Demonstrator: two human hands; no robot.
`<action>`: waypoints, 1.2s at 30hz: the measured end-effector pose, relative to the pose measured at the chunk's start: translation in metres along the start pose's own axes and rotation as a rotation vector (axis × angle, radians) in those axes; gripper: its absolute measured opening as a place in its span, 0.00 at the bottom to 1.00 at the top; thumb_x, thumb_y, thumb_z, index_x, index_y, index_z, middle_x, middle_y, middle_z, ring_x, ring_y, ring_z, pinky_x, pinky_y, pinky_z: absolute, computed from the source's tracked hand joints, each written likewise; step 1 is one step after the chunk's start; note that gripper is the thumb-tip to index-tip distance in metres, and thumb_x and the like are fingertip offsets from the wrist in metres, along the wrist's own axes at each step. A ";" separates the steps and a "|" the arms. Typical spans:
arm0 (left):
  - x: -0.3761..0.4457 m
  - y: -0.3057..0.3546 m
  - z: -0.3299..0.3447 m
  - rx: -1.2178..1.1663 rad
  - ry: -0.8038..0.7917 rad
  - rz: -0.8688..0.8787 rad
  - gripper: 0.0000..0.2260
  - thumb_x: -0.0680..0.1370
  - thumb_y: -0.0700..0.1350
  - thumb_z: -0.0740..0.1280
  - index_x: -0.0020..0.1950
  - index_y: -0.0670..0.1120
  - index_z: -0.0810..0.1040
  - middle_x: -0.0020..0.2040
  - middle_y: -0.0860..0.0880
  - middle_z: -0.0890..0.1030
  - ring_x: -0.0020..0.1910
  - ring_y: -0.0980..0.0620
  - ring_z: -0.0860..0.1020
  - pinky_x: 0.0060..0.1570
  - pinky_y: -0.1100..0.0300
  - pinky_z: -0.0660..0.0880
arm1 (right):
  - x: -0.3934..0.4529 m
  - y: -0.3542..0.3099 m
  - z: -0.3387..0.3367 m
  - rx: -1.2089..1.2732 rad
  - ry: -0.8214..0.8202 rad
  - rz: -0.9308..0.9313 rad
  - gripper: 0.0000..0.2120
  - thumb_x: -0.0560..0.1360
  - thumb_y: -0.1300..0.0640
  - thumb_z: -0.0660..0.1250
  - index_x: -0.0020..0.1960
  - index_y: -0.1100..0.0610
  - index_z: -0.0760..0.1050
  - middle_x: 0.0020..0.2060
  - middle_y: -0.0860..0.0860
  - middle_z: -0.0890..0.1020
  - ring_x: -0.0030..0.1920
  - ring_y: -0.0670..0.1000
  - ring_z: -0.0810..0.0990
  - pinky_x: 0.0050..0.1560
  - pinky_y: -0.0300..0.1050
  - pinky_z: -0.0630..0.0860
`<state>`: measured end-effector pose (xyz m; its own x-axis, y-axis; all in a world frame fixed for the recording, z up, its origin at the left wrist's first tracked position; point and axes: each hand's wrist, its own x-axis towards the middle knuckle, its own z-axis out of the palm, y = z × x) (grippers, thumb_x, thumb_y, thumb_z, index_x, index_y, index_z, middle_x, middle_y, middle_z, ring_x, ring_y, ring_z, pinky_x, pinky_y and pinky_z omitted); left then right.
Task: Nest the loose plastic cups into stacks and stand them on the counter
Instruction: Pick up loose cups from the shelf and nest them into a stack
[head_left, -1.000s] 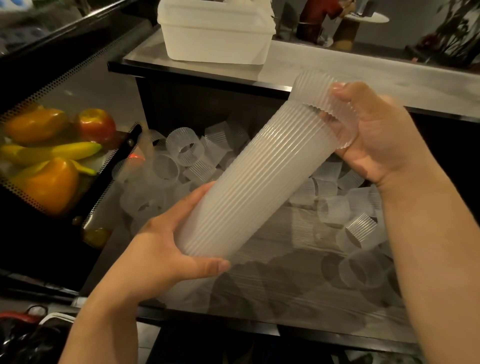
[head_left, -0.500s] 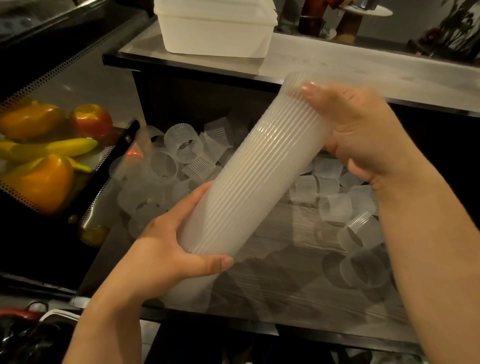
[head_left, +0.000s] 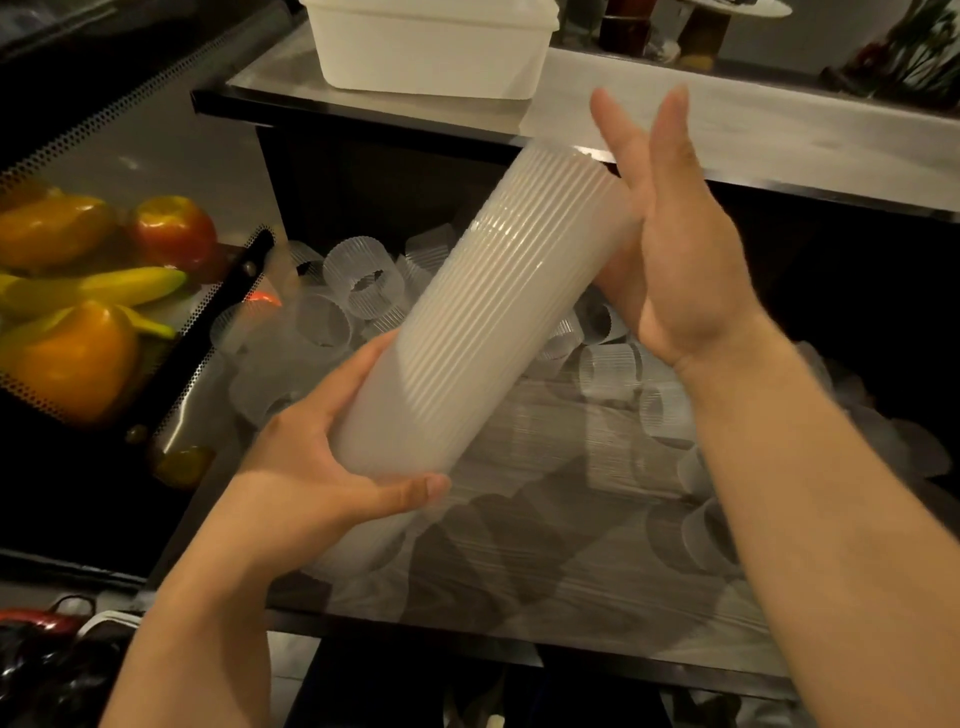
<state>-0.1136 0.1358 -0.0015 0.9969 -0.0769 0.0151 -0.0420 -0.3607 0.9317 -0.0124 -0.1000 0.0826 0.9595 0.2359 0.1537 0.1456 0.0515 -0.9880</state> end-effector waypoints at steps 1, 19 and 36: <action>0.000 -0.001 -0.002 -0.012 0.023 -0.003 0.43 0.49 0.66 0.77 0.61 0.84 0.65 0.58 0.75 0.74 0.55 0.72 0.74 0.49 0.66 0.71 | 0.003 0.009 0.002 0.094 0.056 -0.025 0.29 0.80 0.35 0.45 0.77 0.44 0.59 0.72 0.50 0.72 0.70 0.52 0.73 0.70 0.60 0.68; -0.009 -0.015 -0.034 -0.103 0.195 0.014 0.47 0.52 0.61 0.80 0.69 0.74 0.67 0.61 0.66 0.77 0.57 0.65 0.78 0.52 0.60 0.79 | -0.077 0.203 0.143 -1.328 -0.645 -0.045 0.23 0.74 0.36 0.64 0.66 0.43 0.76 0.78 0.57 0.52 0.77 0.62 0.47 0.74 0.67 0.41; -0.007 -0.015 -0.019 -0.002 0.049 -0.069 0.48 0.53 0.60 0.85 0.66 0.80 0.64 0.56 0.72 0.74 0.54 0.63 0.76 0.49 0.63 0.74 | -0.083 0.146 0.022 -0.220 0.070 0.257 0.08 0.71 0.52 0.74 0.44 0.57 0.83 0.58 0.35 0.79 0.65 0.40 0.74 0.69 0.46 0.71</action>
<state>-0.1191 0.1591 -0.0091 0.9995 -0.0061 -0.0316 0.0273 -0.3621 0.9317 -0.0757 -0.0904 -0.0739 0.9848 0.1461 -0.0944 -0.0619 -0.2128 -0.9751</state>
